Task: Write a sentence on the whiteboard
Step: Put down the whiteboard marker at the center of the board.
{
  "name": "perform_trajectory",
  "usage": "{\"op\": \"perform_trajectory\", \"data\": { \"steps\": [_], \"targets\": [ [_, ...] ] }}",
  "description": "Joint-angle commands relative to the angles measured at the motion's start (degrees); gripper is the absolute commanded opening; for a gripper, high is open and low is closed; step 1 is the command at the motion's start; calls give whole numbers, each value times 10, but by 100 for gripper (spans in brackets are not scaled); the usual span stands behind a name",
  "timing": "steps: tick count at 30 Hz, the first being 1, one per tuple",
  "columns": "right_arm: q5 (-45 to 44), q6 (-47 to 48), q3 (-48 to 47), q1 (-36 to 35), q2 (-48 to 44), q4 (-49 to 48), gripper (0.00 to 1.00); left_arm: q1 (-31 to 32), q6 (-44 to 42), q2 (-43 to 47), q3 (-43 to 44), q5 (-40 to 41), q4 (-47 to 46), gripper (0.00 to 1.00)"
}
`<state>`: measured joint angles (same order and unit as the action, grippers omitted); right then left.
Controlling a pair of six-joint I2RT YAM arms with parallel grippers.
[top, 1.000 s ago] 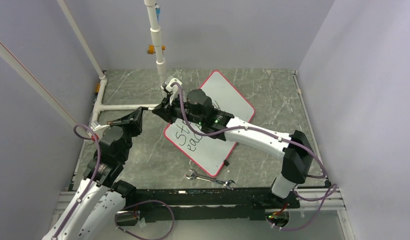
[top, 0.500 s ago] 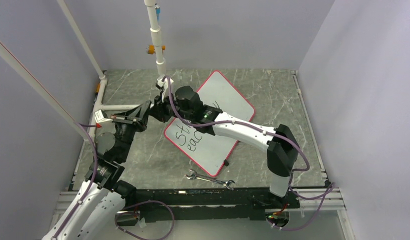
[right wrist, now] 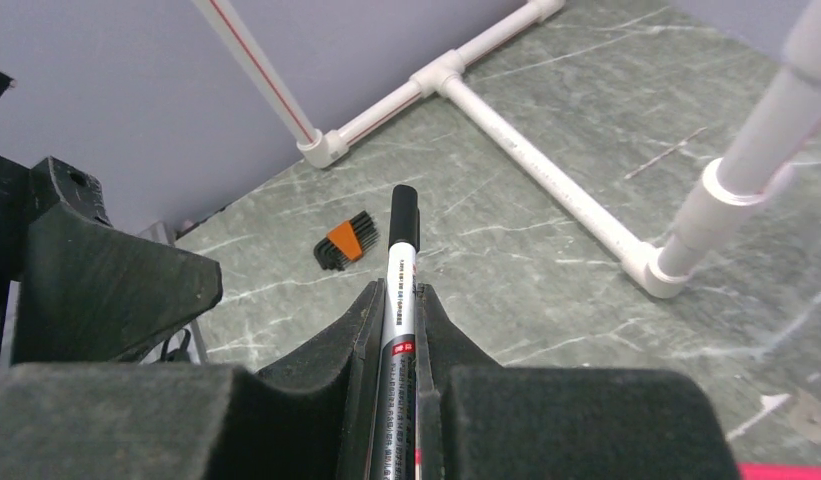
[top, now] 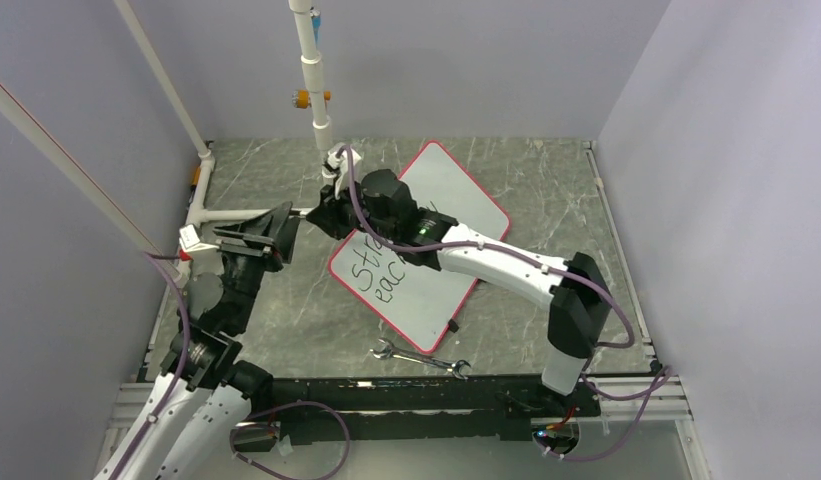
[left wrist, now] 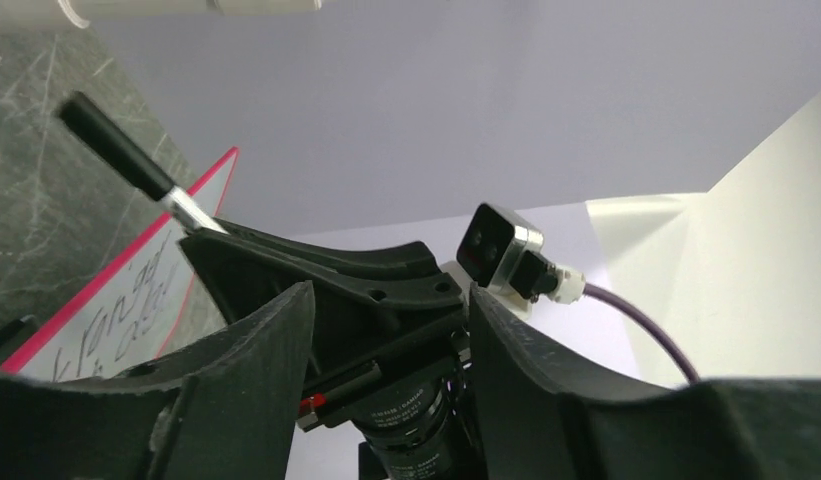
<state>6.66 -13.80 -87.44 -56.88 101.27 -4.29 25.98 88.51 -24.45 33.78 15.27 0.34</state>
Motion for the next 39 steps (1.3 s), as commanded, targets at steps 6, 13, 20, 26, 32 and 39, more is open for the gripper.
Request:
{"op": "perform_trajectory", "data": {
  "steps": [6, 13, 20, 26, 32, 39],
  "targets": [
    [-130, 38, 31, 8, -111, 29, 0, 1, -107, 48, 32, 50, 63, 99],
    [-292, 15, 140, 10, -220, 41, 0, 1, -215, 74, 47, 75, 132, 99],
    [-420, -10, 251, 16, -332, 88, 0, 1, -331, 73, 54, 92, 178, 99],
    [-516, -47, 326, 37, -414, 167, 0, 1, -447, 41, 69, 102, 234, 99],
    [-557, -122, 380, 82, -473, 268, 0, 1, -530, 14, 64, 106, 255, 99],
    [-594, -228, 465, 132, -502, 326, 0, 1, -574, 1, 47, 116, 260, 99]
  ]
}}
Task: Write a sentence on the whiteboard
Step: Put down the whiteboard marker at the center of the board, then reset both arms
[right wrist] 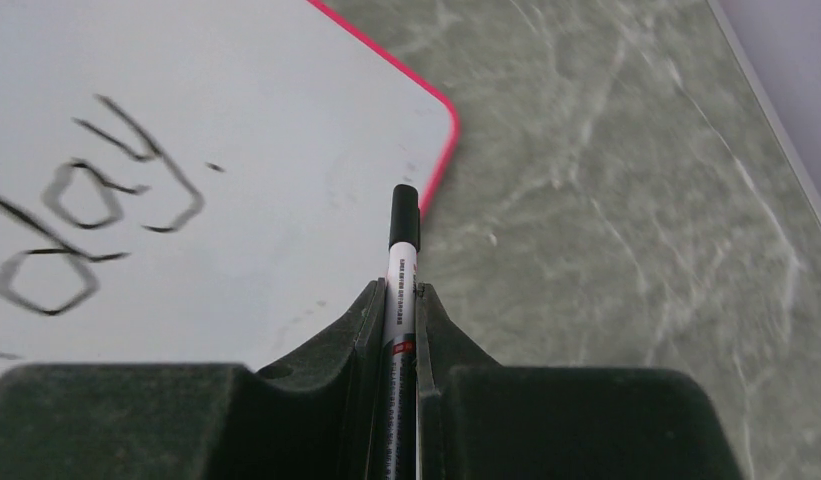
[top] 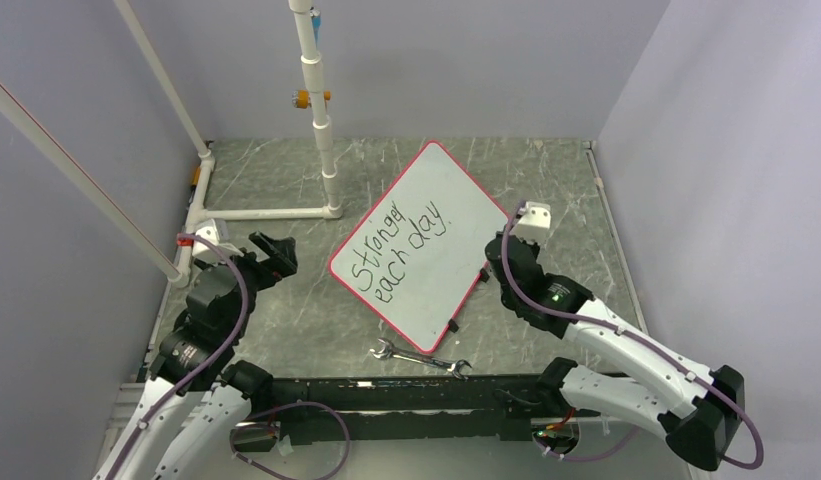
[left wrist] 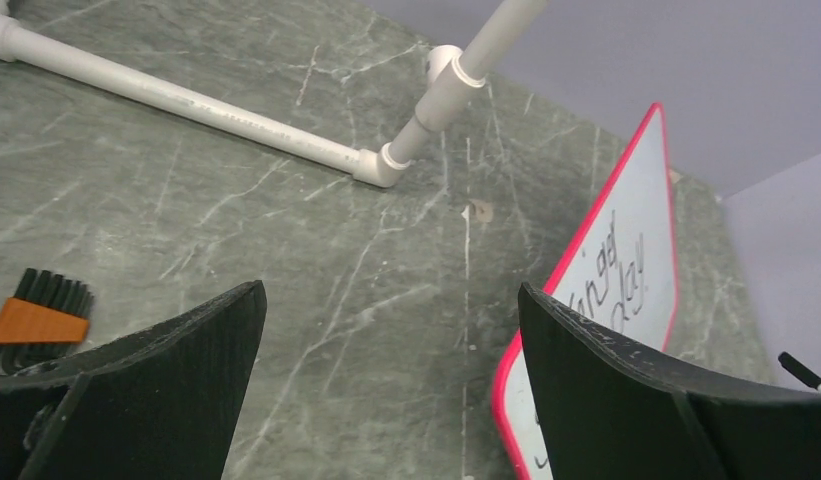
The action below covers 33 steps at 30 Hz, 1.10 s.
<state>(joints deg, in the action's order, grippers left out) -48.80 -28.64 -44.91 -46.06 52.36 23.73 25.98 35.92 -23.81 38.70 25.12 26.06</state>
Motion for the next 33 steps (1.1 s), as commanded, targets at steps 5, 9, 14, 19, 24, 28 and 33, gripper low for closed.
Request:
{"op": "perform_trajectory", "data": {
  "steps": [5, 9, 14, 19, 24, 28, 33],
  "targets": [
    [-69, -156, 92, 51, 9, 55, 0, 1, -52, -1, -23, 10, -5, 99],
    [-98, -208, 79, 70, 51, 90, 0, 0, -51, -2, -32, 11, -5, 99],
    [-87, -204, 56, 90, 98, 88, 1, 1, -50, -2, -37, 8, -5, 99],
    [-72, -196, 46, 98, 117, 91, 32, 0, -51, 4, -40, 14, -3, 99],
    [-61, -191, 51, 100, 105, 89, 59, 0, -54, 11, -39, 18, -2, 99],
    [-48, -190, 54, 100, 94, 90, 73, 0, -57, 10, -28, 16, 5, 99],
    [-19, -163, 36, 99, 79, 89, 81, 0, -74, 9, -4, 17, 24, 99]
  ]
}}
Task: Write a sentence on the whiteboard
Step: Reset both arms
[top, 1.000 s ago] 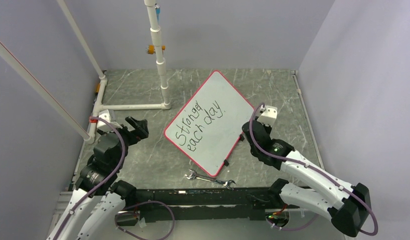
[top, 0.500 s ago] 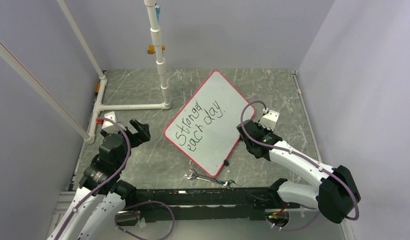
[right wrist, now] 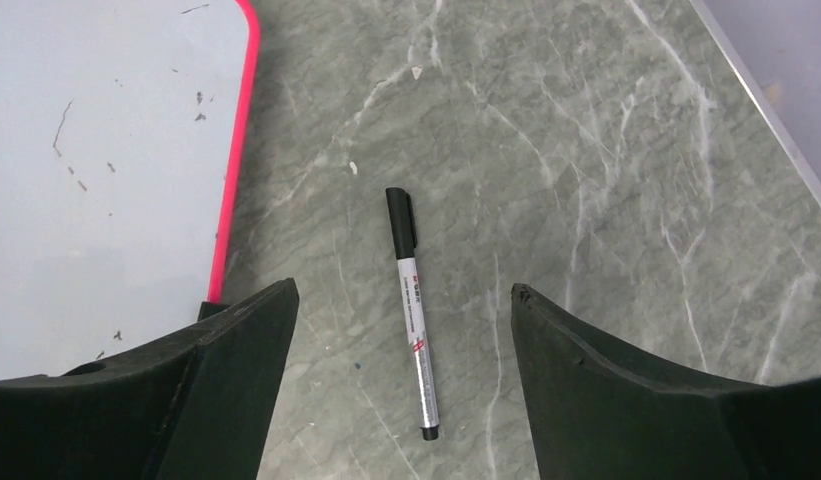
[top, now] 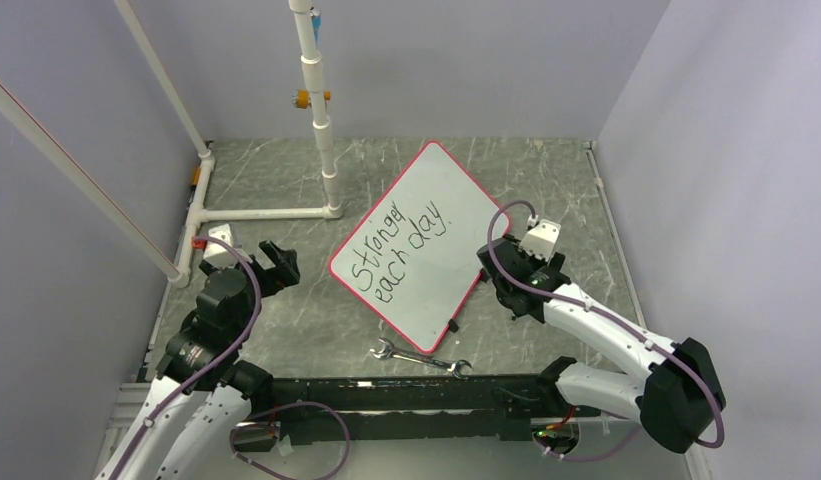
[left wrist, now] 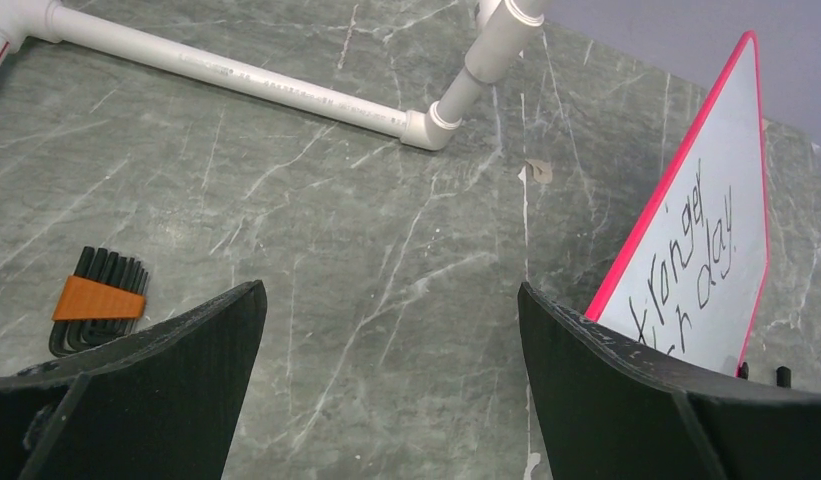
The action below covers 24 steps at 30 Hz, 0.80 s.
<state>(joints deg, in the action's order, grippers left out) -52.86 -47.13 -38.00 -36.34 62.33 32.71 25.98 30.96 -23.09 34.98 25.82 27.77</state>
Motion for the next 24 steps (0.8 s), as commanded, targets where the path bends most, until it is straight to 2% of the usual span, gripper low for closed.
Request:
{"op": "perform_trajectory", "data": {
  "steps": [1, 5, 6, 11, 14, 20, 24],
  "targets": [
    [24, 30, -40, 3, -25, -2, 82, 0, -30, 1, 38, 11, 13, 99],
    [55, 79, -59, 2, -49, -30, 98, 0, -49, -4, 63, 16, 40, 99],
    [67, 93, -64, 2, -55, -38, 99, 1, -55, -5, 71, 17, 50, 99],
    [174, 208, -74, 3, -90, -125, 100, 1, -101, -7, 120, 63, 98, 99],
    [216, 242, -108, 2, -98, -128, 100, 0, -131, -6, 131, 107, 120, 99],
    [227, 272, -196, 2, -104, -108, 100, 1, -171, 10, 93, 134, 102, 99],
    [240, 291, -183, 2, -147, -141, 100, 1, -187, 24, 72, 123, 86, 99]
  ]
}}
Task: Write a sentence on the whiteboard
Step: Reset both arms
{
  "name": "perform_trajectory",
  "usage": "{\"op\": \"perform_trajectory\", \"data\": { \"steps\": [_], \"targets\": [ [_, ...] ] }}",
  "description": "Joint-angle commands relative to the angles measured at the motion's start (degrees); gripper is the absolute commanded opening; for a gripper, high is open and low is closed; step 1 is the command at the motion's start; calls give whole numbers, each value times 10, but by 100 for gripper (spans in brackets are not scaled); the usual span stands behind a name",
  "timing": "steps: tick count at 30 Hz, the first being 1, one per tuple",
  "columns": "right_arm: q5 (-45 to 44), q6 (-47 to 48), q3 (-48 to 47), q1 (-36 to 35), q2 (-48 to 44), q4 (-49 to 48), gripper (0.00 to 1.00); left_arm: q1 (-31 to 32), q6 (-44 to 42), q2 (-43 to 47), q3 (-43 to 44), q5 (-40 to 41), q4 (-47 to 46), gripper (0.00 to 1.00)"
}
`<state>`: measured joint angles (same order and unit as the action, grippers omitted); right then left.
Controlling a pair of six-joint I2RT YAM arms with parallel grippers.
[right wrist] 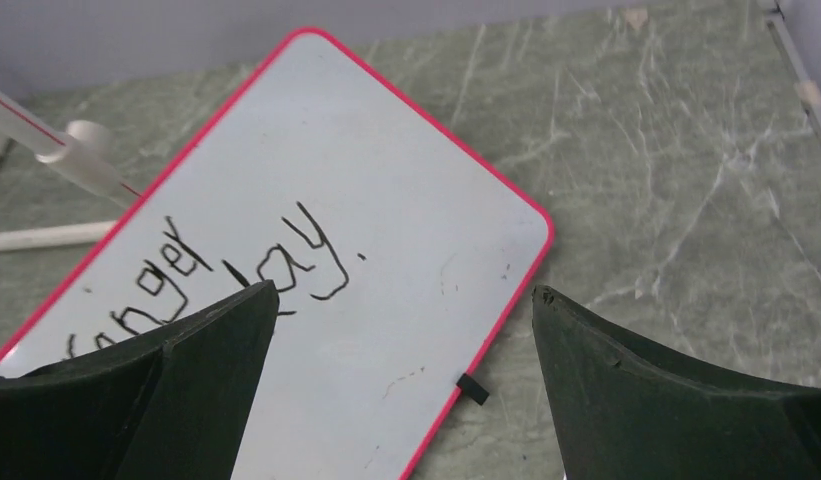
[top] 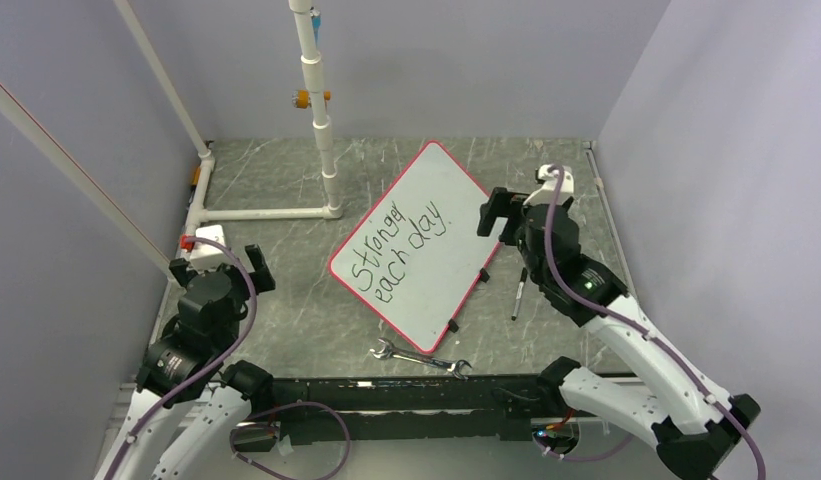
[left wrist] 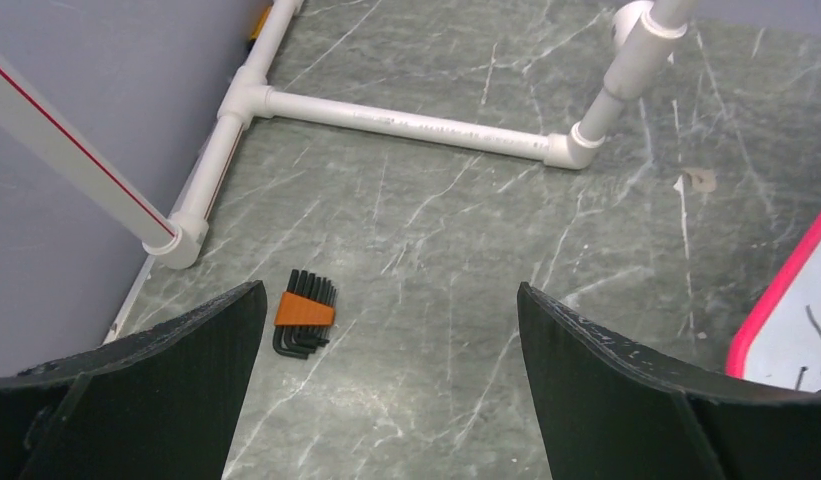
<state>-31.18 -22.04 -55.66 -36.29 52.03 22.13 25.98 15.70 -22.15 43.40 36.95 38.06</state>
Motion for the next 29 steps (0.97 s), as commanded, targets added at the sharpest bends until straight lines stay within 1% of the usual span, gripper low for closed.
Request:
{"op": "perform_trajectory", "data": {
  "steps": [1, 3, 8, 13, 18, 29],
  "targets": [
    [34, 42, 5, 2, -58, -41, 100, 0, -35, 20, -14, 7, -20, 99],
    [50, 40, 37, 2, -88, -53, 100, 0, -41, 26, -20, 1, -30, 99],
    [84, -14, 125, 1, -166, -54, 100, 1, -31, 31, -15, 0, -24, 99],
    [87, -44, 169, 1, -216, -31, 100, 0, -34, 46, -19, -10, -32, 99],
    [96, -45, 175, 1, -229, -33, 100, 0, -30, 45, -19, -15, -30, 99],
    [93, -31, 160, 2, -203, -49, 100, 0, -24, 47, -20, -20, -27, 99]
  ]
}}
